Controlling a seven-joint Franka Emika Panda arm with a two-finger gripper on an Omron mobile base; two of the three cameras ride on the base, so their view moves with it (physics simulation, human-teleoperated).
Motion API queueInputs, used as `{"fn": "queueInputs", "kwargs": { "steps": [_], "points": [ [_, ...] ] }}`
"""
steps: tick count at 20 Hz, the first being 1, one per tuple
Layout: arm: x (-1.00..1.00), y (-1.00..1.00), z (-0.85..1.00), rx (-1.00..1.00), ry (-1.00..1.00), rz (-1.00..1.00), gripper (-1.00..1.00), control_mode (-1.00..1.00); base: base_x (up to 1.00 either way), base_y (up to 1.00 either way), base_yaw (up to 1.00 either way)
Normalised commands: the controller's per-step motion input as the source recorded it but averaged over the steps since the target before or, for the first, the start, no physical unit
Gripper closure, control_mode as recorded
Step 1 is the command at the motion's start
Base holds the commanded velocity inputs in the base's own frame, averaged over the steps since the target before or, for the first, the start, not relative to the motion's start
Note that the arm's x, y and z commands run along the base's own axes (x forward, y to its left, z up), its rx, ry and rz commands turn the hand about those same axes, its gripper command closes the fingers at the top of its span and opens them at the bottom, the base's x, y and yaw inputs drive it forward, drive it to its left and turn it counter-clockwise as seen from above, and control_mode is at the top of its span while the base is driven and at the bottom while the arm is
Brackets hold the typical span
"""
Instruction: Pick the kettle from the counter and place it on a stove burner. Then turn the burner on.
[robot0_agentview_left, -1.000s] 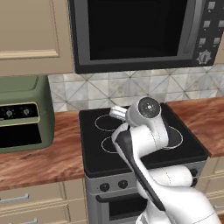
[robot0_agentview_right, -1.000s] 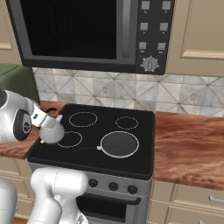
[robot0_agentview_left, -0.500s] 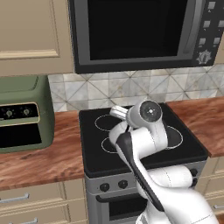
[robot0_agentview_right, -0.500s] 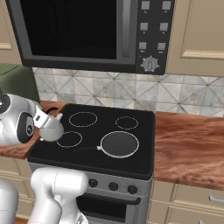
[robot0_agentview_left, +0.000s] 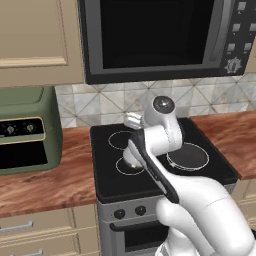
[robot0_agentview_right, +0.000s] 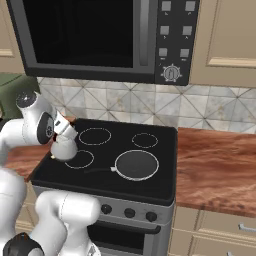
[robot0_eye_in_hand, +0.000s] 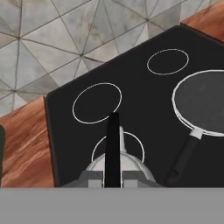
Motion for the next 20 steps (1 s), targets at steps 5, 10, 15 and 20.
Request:
{"fn": "queueInputs", "kwargs": {
  "steps": [5,10,15,20],
  "points": [
    [0.13,0.0,0.0,-0.02,0.09,0.0,1.0,-1.0,0.0,0.0,0.0],
    [0.05,0.0,-0.04,-0.09,0.0,0.0,1.0,-1.0,0.0,0.0,0.0],
    [0.26,0.0,-0.03,-0.06,0.0,0.0,1.0,-1.0,0.0,0.0,0.0],
    [0.36,0.0,-0.03,0.0,0.0,0.0,1.0,-1.0,0.0,0.0,0.0]
  ]
}}
